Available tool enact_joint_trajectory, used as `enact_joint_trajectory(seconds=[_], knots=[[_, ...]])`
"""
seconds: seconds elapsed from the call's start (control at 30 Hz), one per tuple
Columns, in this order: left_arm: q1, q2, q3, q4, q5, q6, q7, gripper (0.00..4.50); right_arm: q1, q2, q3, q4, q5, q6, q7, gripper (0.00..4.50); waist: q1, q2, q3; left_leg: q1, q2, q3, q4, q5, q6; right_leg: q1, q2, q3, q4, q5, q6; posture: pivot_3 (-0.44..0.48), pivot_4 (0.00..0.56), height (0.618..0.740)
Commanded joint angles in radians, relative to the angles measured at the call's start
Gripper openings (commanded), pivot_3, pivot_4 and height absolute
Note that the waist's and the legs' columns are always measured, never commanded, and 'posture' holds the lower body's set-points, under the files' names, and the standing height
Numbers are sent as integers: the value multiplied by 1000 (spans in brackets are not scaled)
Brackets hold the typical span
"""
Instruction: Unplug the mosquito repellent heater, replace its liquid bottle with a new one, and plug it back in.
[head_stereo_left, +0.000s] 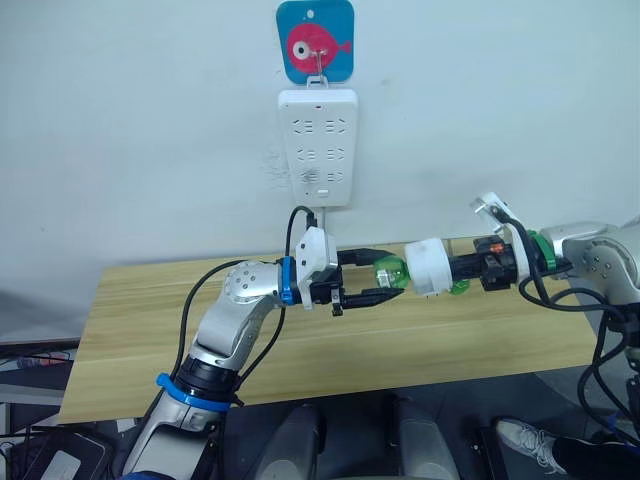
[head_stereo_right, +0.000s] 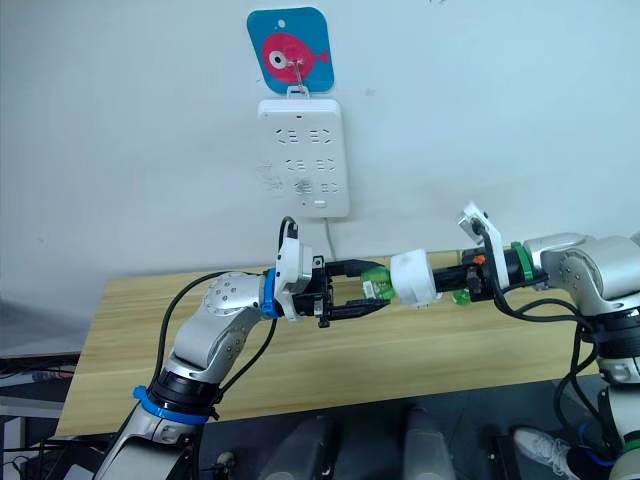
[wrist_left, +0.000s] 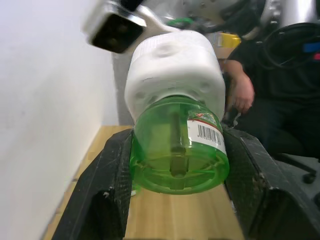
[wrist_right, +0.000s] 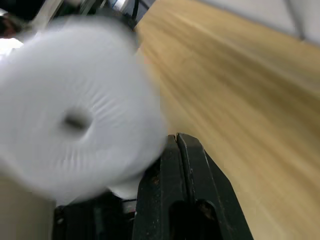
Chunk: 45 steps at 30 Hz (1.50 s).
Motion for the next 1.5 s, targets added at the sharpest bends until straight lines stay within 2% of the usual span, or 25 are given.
enact_joint_trajectory(seconds=[0.03, 0.23, 0.43, 0.7, 0.97, 1.03, 1.13, 1.17, 1.27, 1.33, 1.4, 1.47, 1.5], knots=[[-14, -13, 9, 3, 17, -13, 36, 2265, 23, 10, -71, -97, 85, 59, -16, 15, 1, 0, 0, 0, 0, 0, 0, 0, 0, 0, 0, 0, 0, 0, 0, 91, 247, 740], [-10, -1, -5, 13, 47, -25, 36, 2265, 52, 82, -231, -196, 239, 249, -157, 15, 3, 0, 0, 0, 0, 0, 0, 0, 0, 0, 0, 0, 0, 0, 0, 86, 244, 740], [-1, 19, -42, 27, 69, -32, 16, 2265, 22, 160, -351, -194, 367, 431, -264, 15, 3, 0, 0, 0, 0, 0, 0, 0, 0, 0, 0, 0, 0, 0, 0, 65, 231, 740], [-17, 24, -51, 44, 66, -28, 1, 2265, 20, 193, -397, -165, 490, 461, -414, 15, -3, 0, 0, 0, 0, 0, 0, 0, 0, 0, 0, 0, 0, 0, 0, 53, 223, 740], [-17, 33, -63, 48, 67, -27, -7, 2265, 54, 180, -401, -166, 600, 461, -511, 15, -3, 0, 0, 0, 0, 0, 0, 0, 0, 0, 0, 0, 0, 0, 0, 52, 224, 740], [-18, 36, -60, 50, 64, -28, -8, 2265, 125, 113, -351, -279, 514, 376, -461, 15, 1, 1, -1, 0, 0, 0, 0, 0, 0, 0, 0, 0, 1, 0, 0, 55, 225, 740], [-20, 49, -45, 50, 51, -21, -19, 2265, 251, -32, -232, -401, 270, 109, -345, 15, 1, 1, -1, -1, -1, 0, 0, 0, 0, 0, 0, -1, 0, 0, 0, 60, 226, 740], [-20, 53, -41, 50, 45, -15, -25, 2265, 296, -78, -197, -418, 173, -17, -293, 15, -2, 1, -1, 0, -1, 0, 0, 0, 0, 0, 0, -1, 0, 0, 0, 63, 227, 740], [-11, 97, -28, 41, 17, 32, -78, 2265, 458, -166, -151, -365, -170, -533, -171, 520, -3, 1, -1, 1, 0, 2, 0, 0, 0, 1, 1, -1, 1, 0, 1, 65, 223, 740], [-9, 116, -17, 40, -3, 60, -100, 2265, 512, -161, -163, -301, -282, -770, -128, 1237, -5, 1, -1, 2, 0, 4, 0, 0, 0, 1, 1, 1, 2, 0, 1, 62, 225, 740], [-12, 142, -7, 40, -35, 119, -131, 2265, 527, -134, -162, -180, -442, -1208, -82, 1901, -8, 1, -1, 3, 1, 5, 0, 0, 0, 1, 1, 2, 2, 0, 1, 62, 225, 740], [-23, 168, -6, 50, -65, 200, -161, 2265, 482, -93, -145, -72, -545, -1523, -74, 2630, -11, 1, -1, 5, 1, 7, 0, 0, 0, 1, 2, 4, 3, 0, 1, 54, 220, 740], [-29, 180, -9, 52, -81, 236, -179, 2265, 453, -73, -136, -37, -562, -1609, -70, 2985, -14, 1, -1, 7, 1, 7, -1, 0, 0, 2, 2, 4, 3, 0, 1, 54, 220, 740]])
